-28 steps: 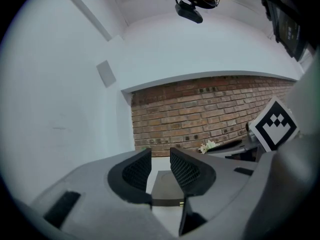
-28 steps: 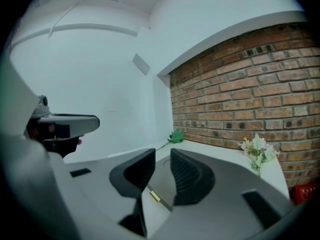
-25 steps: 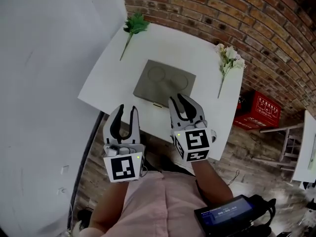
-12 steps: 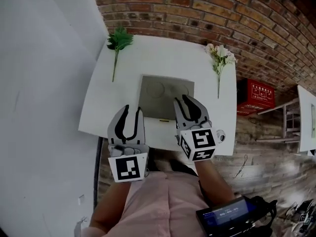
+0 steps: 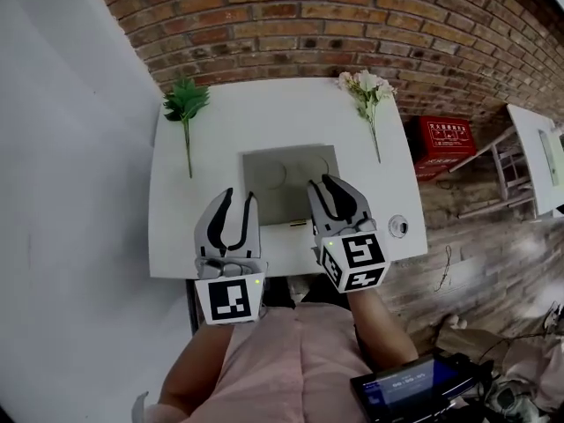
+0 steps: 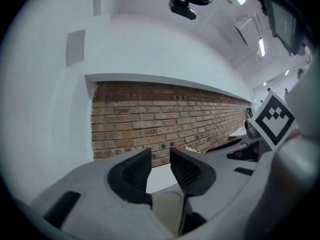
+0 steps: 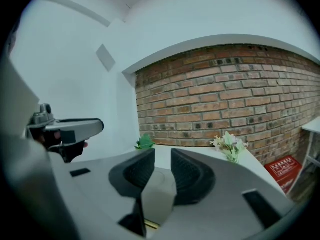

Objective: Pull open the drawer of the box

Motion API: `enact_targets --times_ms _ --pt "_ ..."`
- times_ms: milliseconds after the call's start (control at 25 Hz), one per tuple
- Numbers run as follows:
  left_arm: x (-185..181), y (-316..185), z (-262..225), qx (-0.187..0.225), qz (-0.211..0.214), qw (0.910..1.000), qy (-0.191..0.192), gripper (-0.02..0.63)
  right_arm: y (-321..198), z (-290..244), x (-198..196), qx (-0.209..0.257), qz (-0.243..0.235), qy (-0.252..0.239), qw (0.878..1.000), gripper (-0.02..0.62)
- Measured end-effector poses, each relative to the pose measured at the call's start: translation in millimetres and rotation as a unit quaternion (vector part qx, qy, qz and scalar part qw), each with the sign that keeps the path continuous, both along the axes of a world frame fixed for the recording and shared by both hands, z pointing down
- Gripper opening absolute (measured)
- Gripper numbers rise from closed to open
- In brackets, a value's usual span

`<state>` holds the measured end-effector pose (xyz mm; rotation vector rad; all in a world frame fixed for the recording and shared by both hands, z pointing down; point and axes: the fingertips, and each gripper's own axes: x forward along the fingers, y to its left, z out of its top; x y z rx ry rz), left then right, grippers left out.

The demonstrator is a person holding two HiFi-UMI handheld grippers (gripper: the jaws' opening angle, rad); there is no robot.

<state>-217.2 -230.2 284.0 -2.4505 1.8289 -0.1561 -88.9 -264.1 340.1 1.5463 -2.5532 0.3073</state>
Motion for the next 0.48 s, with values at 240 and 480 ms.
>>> enact_targets --times_ms 240,480 --pt "12.3 1.7 5.2 -0.01 0.027 0.9996 -0.002 0.124 8.3 0.0 11.5 -0.002 0.022 -0.003 1.0 0.106" --pt "16.2 5.7 21.1 -0.028 0.035 0.999 0.0 0.124 21.6 24.2 11.3 -0.029 0.019 0.004 0.999 0.106"
